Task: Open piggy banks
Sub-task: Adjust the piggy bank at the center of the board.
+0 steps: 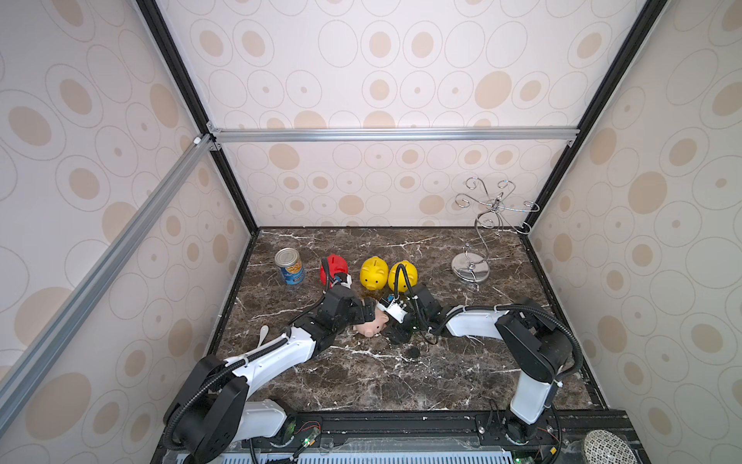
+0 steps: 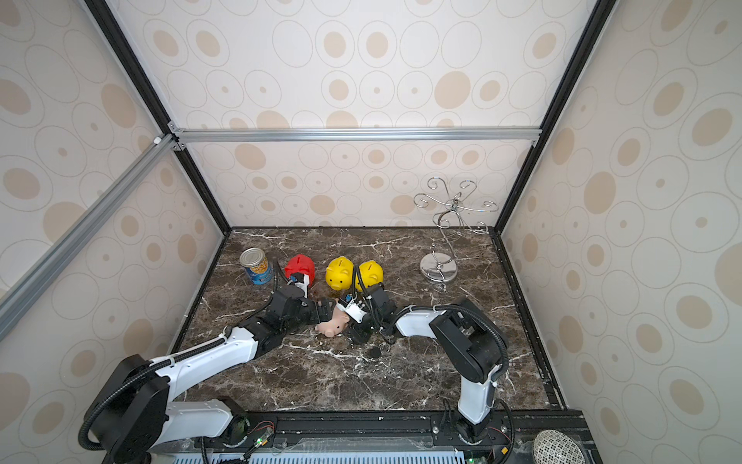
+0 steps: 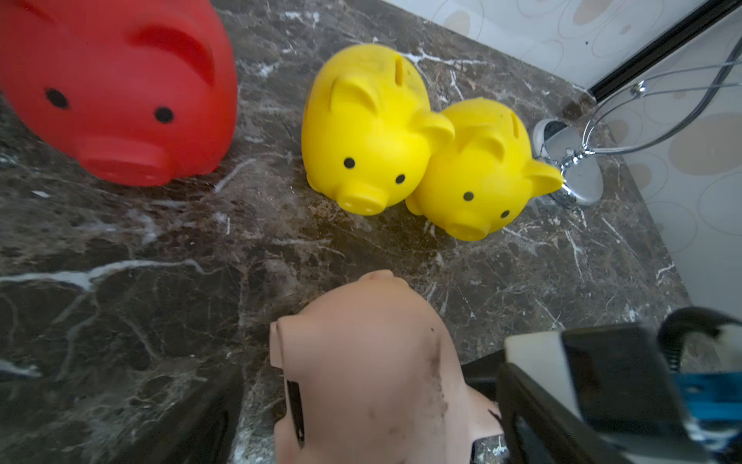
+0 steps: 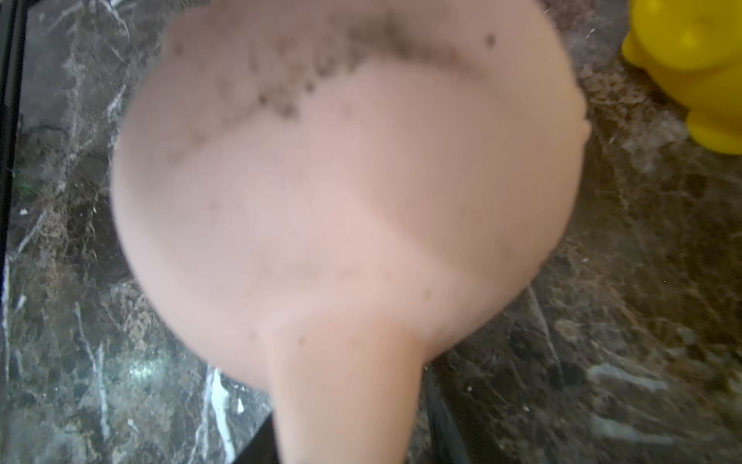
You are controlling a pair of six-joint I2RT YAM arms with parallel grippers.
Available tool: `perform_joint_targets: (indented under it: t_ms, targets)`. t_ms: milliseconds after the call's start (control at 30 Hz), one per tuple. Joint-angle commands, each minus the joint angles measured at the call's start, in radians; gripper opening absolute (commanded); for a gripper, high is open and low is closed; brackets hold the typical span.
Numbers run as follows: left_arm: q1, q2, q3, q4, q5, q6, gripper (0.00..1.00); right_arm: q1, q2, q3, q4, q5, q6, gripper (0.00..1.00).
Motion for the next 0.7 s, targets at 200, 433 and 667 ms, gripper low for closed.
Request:
perform_joint_targets:
  t_ms: [200,433,667]
  targets:
    - [0.085,0.013,-0.005,-0.078,-0.076,-0.013,0.96,0.001,0.057,0.025,0.017,-0.027,-0.027,0.39]
    - [0.096,0.008,-0.057,-0.067,-0.092,-0.023,0.94,0.001,0.058,0.018,0.053,-0.029,-0.011,0.32]
    - [0.096,0.044,-0.086,-0.034,-0.094,-0.006,0.93,0.002,0.034,0.025,0.045,-0.029,-0.006,0.27]
